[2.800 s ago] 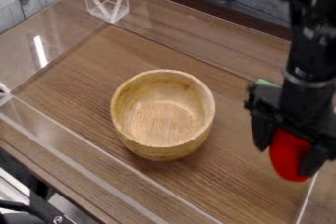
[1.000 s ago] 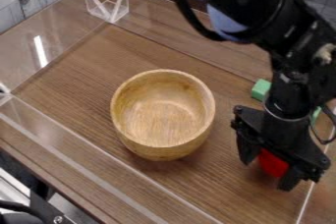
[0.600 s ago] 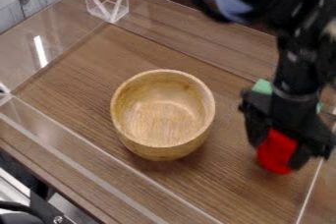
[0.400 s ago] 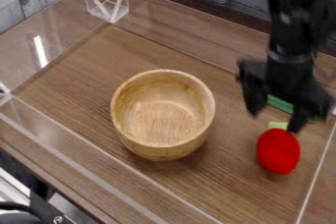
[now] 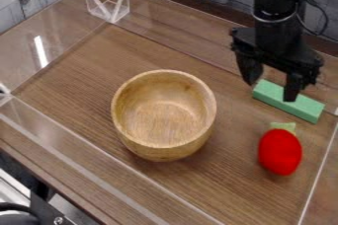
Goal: Move the red fruit to the right
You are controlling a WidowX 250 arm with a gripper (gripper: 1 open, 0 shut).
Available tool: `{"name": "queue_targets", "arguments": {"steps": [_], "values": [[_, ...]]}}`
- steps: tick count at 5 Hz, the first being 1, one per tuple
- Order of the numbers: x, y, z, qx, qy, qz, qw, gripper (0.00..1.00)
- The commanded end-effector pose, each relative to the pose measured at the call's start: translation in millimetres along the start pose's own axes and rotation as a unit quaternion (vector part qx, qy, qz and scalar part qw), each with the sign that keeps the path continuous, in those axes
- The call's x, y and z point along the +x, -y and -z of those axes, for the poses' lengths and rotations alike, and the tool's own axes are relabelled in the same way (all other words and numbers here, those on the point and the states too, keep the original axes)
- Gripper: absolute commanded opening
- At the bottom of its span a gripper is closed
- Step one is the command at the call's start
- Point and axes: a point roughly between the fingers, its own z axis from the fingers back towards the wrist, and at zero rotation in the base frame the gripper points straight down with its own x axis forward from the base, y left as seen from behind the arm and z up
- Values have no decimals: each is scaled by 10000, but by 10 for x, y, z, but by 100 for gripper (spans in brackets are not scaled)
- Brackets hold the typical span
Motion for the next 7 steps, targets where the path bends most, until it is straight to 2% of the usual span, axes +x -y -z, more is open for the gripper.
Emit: {"name": "queue_targets", "arguments": {"steps": [1, 3, 5, 6, 7], "values": [[-71, -65, 107, -304, -1, 569, 9979, 100], [-307, 100, 382, -161, -99, 212, 9996, 100], [-460, -56, 472, -294, -295, 475, 9980, 100], [-546, -24, 544, -219, -340, 234, 9989, 0], [-603, 6, 557, -128, -345, -7, 9993, 0]]}}
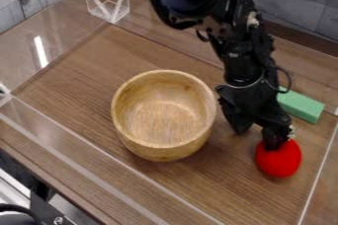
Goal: Move the red fruit to the right
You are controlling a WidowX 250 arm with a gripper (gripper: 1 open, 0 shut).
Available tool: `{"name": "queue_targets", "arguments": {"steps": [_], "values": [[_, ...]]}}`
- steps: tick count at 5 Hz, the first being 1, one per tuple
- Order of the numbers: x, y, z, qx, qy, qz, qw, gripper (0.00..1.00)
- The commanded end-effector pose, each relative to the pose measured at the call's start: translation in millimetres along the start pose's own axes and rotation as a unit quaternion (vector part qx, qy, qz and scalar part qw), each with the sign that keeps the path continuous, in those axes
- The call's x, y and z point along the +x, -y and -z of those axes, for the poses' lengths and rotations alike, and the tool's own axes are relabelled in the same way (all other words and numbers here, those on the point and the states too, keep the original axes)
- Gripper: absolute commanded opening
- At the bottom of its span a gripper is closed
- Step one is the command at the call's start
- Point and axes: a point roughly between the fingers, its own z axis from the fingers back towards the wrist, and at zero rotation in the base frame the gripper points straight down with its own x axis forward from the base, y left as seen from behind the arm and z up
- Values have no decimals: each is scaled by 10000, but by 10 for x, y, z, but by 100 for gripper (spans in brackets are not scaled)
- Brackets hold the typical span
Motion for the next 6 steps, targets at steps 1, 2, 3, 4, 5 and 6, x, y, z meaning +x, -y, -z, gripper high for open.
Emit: {"name": "queue_targets", "arguments": {"steps": [1, 2, 3, 4, 5, 6], "values": [[-48, 35, 45, 14, -92, 101, 9999, 0], [-23, 32, 70, 14, -100, 132, 9999, 0], [-58, 10, 53, 31, -104, 120, 9999, 0], [-92, -13, 36, 48, -107, 110, 9999, 0], [-101, 69, 47, 33, -122, 194, 9997, 0], [-120, 49, -21, 135, -81, -100, 9998, 0]]}}
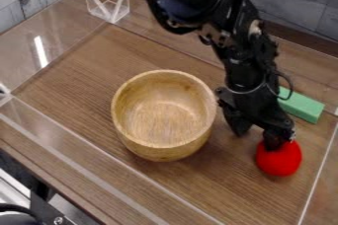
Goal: Move the red fruit to the right
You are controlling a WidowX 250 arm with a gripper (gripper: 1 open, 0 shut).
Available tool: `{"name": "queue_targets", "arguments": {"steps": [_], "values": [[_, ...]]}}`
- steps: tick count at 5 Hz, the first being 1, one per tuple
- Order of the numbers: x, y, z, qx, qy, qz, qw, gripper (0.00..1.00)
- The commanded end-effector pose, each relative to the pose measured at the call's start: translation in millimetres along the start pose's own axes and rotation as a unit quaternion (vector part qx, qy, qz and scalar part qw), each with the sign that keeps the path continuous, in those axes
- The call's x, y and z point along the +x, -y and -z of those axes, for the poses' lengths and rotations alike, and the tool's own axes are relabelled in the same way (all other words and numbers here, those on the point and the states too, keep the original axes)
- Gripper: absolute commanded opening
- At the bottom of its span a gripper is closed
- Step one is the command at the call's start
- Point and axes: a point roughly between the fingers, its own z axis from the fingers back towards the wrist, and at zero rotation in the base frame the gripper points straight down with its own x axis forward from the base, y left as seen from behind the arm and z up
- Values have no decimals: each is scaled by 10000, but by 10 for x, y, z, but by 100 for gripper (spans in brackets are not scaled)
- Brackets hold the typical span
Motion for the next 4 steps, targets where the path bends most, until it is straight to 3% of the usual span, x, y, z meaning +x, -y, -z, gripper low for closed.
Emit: {"name": "queue_targets", "arguments": {"steps": [1, 3, 4], "values": [[-68, 2, -69, 115, -9, -226, 9997, 0], [-201, -43, -153, 161, -7, -325, 9993, 0], [-93, -127, -94, 270, 7, -653, 9975, 0]]}}
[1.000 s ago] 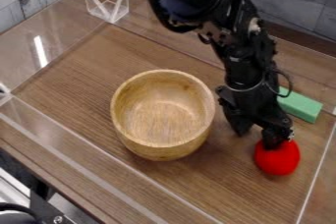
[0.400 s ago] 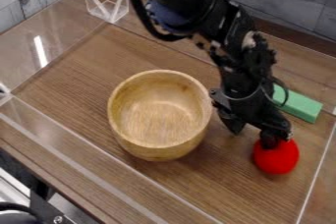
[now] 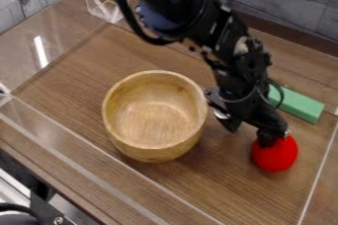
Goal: Move the red fruit to the right
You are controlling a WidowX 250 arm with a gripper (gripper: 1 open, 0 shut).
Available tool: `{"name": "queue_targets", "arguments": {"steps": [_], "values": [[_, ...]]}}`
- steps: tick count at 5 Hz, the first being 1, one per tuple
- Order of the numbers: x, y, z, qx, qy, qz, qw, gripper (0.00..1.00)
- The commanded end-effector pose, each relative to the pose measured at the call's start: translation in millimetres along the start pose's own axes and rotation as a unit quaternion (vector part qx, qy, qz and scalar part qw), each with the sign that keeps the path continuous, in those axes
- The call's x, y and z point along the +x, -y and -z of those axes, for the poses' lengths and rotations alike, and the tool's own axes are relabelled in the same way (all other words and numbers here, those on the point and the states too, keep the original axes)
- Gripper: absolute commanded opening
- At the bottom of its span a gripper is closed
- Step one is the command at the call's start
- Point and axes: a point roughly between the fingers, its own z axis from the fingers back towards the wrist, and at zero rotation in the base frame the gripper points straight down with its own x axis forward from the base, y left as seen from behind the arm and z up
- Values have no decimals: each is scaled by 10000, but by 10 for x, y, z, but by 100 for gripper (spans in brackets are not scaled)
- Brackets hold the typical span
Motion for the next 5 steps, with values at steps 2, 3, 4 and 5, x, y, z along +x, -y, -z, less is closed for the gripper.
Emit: {"name": "queue_targets", "arguments": {"steps": [2, 3, 4, 5], "values": [[95, -100, 61, 123, 25, -251, 9996, 0], [57, -94, 62, 89, 2, -109, 9999, 0], [21, -62, 53, 129, 3, -208, 9997, 0], [-15, -27, 42, 170, 4, -305, 9994, 0]]}}
